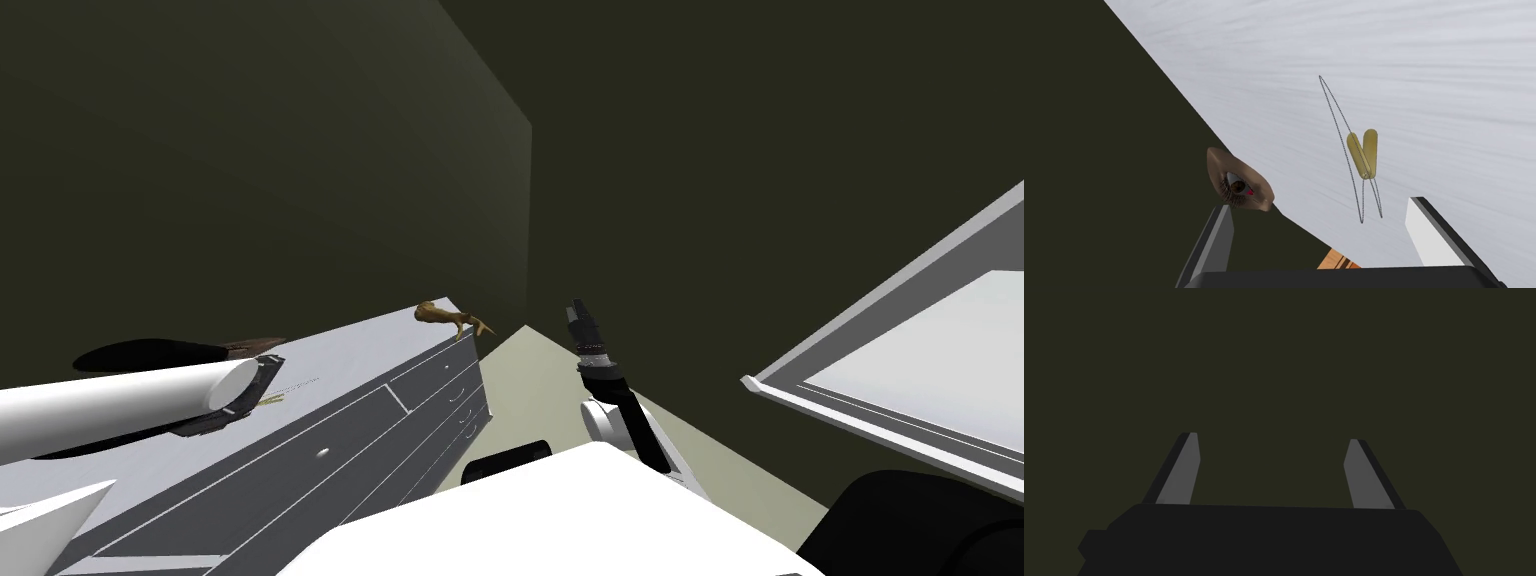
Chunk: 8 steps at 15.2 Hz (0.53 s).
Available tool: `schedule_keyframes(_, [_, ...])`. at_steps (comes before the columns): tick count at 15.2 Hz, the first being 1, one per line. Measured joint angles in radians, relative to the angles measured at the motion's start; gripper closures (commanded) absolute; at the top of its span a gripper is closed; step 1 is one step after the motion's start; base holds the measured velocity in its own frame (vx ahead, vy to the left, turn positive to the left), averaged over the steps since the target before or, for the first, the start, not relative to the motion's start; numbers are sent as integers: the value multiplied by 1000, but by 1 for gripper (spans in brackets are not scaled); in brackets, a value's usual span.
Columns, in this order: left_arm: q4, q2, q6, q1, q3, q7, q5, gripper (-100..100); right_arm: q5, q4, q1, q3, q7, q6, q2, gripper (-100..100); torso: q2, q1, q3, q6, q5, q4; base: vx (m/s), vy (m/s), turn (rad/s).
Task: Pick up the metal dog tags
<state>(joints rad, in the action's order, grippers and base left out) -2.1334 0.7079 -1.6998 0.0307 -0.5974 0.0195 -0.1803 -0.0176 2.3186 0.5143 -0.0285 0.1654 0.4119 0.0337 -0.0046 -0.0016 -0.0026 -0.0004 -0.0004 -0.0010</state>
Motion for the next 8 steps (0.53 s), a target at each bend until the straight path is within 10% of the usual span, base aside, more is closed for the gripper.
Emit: schedule_keyframes(8, [48, 13, -119, 0, -23, 4, 2, -100, 0, 0, 0, 0, 0, 0, 0, 0, 3, 1, 1, 0, 0, 0, 44, -14, 30])
